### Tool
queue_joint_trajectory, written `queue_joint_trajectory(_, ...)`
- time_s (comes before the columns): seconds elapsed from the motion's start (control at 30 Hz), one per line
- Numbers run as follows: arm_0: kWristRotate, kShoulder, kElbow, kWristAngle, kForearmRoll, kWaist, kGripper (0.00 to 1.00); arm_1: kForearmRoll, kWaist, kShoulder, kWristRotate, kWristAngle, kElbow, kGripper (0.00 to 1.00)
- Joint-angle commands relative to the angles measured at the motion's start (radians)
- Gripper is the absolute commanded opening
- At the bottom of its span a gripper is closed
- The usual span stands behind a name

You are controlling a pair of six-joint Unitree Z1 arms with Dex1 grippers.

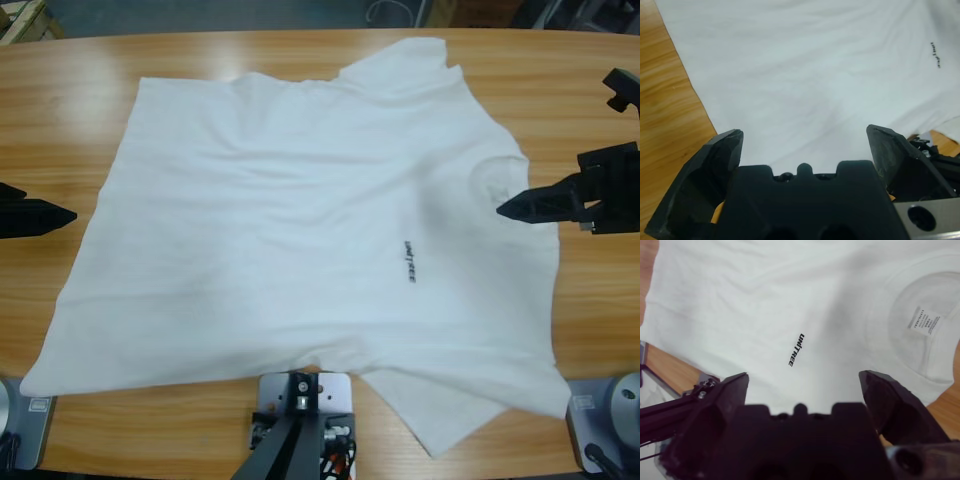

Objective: Fold clothes

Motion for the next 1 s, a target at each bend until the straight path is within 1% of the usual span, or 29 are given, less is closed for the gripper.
queue_joint_trajectory(0.03, -0.009, 0.034, 0.039, -0.016, -0.018, -0.01, 0.959, -0.01, 0.011, -0.013, -0.002, -0.019, 0.036, 0.908)
queue_joint_trajectory(0.57, -0.01, 0.036, 0.042, -0.016, -0.024, -0.01, 0.954, -0.012, 0.011, -0.01, -0.002, -0.014, 0.036, 0.913)
queue_joint_trajectory(0.67, -0.029, 0.004, 0.033, -0.026, -0.01, -0.01, 0.954, -0.011, 0.011, -0.011, -0.002, -0.009, 0.036, 0.913)
queue_joint_trajectory(0.77, -0.193, -0.062, 0.072, -0.082, -0.016, -0.01, 0.954, -0.01, 0.011, -0.016, -0.002, -0.002, 0.036, 0.913)
queue_joint_trajectory(0.83, -0.36, -0.093, 0.143, -0.142, -0.038, -0.01, 0.963, -0.01, 0.011, -0.016, -0.002, 0.0, 0.036, 0.913)
queue_joint_trajectory(0.93, -0.579, -0.2, 0.258, -0.186, -0.088, -0.01, 0.968, -0.01, 0.011, -0.014, -0.002, 0.0, 0.036, 0.913)
queue_joint_trajectory(1.0, -0.669, -0.246, 0.306, -0.205, -0.104, -0.01, 0.965, -0.011, 0.011, -0.013, -0.002, 0.0, 0.036, 0.913)
